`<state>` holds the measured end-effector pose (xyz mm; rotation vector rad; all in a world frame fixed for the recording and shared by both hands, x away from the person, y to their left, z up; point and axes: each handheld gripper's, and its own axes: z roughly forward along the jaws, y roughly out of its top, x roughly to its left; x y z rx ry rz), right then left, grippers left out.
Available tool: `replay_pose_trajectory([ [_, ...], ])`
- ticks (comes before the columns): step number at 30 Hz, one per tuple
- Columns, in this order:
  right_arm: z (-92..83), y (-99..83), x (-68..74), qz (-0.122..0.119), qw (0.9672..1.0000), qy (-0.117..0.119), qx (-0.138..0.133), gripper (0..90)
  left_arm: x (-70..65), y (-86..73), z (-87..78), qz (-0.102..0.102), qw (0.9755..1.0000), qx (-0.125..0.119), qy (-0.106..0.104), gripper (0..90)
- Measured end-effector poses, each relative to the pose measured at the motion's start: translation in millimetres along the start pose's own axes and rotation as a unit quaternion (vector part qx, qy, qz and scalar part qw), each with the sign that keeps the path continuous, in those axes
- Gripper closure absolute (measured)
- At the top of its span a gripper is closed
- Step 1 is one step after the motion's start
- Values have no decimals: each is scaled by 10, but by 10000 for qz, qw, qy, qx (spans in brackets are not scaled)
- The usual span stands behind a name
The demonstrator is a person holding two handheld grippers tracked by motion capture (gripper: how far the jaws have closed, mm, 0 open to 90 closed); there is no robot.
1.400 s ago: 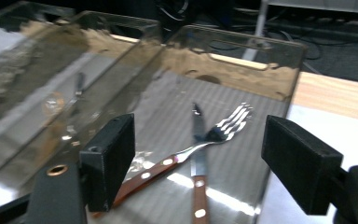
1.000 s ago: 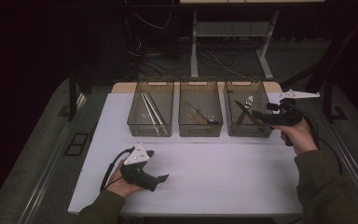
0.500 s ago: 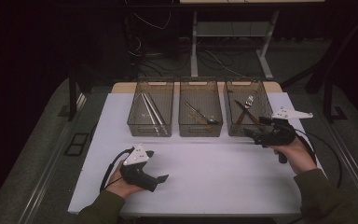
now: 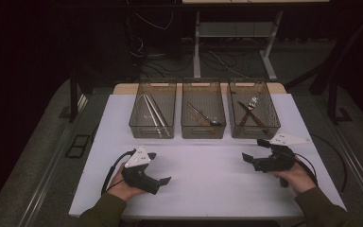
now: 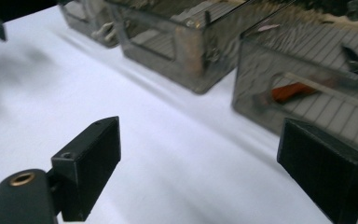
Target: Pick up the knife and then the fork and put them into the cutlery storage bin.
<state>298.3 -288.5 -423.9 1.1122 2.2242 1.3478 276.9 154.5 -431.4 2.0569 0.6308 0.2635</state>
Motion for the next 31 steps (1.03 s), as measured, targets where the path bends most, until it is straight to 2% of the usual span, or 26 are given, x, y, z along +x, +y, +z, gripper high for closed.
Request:
replay_pose_trajectory([
  [7, -63, -141, 96, 43, 10000, 75, 25, 134, -3, 1, -2, -10, 10000, -3, -23, 0],
  [15, -71, -274, 201, -108, 9995, 137, 271, 134, -9, 3, -4, -10, 10000, -5, -60, 0],
  [20, -106, -323, 251, -159, 9992, 177, 315, 133, -12, 1, -1, -12, 10000, 1, -76, 0],
  [31, -108, -366, 249, -190, 9986, 154, 474, 134, -23, 4, 8, 10, 10000, 1, -98, 0],
])
